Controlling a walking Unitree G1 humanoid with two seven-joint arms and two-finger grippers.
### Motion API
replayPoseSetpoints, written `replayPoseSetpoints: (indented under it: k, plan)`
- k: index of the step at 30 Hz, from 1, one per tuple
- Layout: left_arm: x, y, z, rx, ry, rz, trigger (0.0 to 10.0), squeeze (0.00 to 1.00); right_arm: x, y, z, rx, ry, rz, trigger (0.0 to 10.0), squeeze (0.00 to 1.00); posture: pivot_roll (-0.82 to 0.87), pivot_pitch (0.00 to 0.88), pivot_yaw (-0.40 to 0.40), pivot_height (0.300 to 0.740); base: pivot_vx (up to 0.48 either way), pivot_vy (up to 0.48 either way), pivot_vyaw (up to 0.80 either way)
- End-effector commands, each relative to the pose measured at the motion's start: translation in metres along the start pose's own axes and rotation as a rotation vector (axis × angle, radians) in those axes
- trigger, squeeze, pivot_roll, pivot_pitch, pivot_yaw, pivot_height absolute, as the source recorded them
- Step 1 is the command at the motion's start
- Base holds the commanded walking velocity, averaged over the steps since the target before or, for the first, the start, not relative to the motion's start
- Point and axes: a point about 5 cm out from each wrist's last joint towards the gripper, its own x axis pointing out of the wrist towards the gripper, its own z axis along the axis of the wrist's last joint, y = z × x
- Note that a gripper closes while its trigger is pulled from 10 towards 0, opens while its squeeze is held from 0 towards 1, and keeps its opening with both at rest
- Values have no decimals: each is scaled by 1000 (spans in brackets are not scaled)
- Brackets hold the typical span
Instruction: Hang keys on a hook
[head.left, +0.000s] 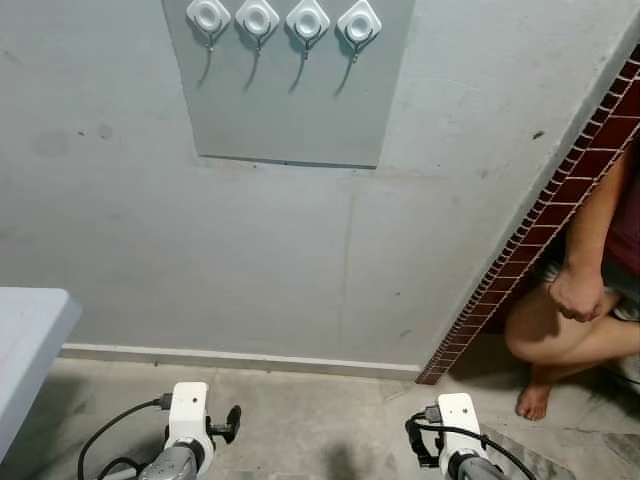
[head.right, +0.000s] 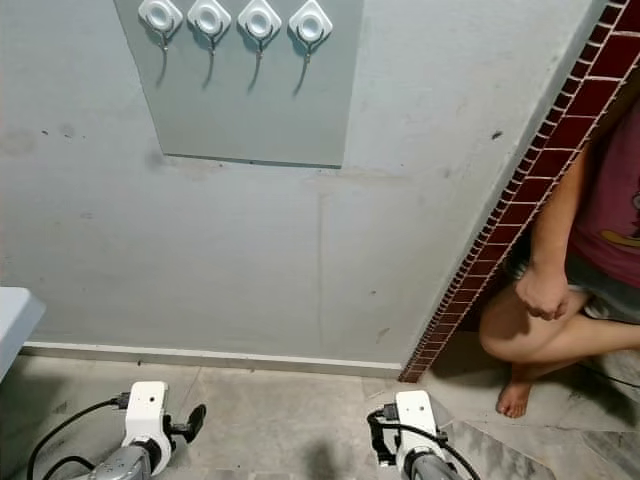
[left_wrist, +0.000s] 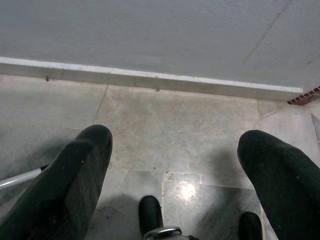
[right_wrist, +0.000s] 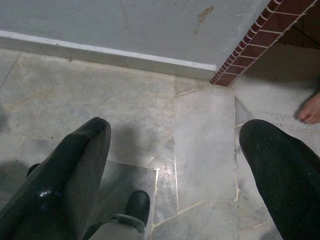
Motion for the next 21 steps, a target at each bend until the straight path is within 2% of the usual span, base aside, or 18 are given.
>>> replayPoseSetpoints:
  k: [1, 9, 17, 21]
  plan:
    - [0, 1, 2, 9, -10, -3, 10000, 0, 1, -1, 4, 1, -13, -5, 10000, 0, -15, 50, -5, 740, 0, 0, 0]
    - [1, 0, 6, 6, -37, -13, 10000, 0, 4, 0, 17, 11, -72, -1, 10000, 0, -17, 54, -4, 740, 0, 0, 0]
    - [3, 3, 19, -26, -95, -18, 10000, 0, 7, 0, 32, 20, -130, 1, 10000, 0, -12, 60, -3, 740, 0, 0, 0]
    - [7, 4, 37, -28, -170, -31, 10000, 0, 12, 1, 51, 12, -194, 13, 10000, 0, -6, 60, -9, 740, 0, 0, 0]
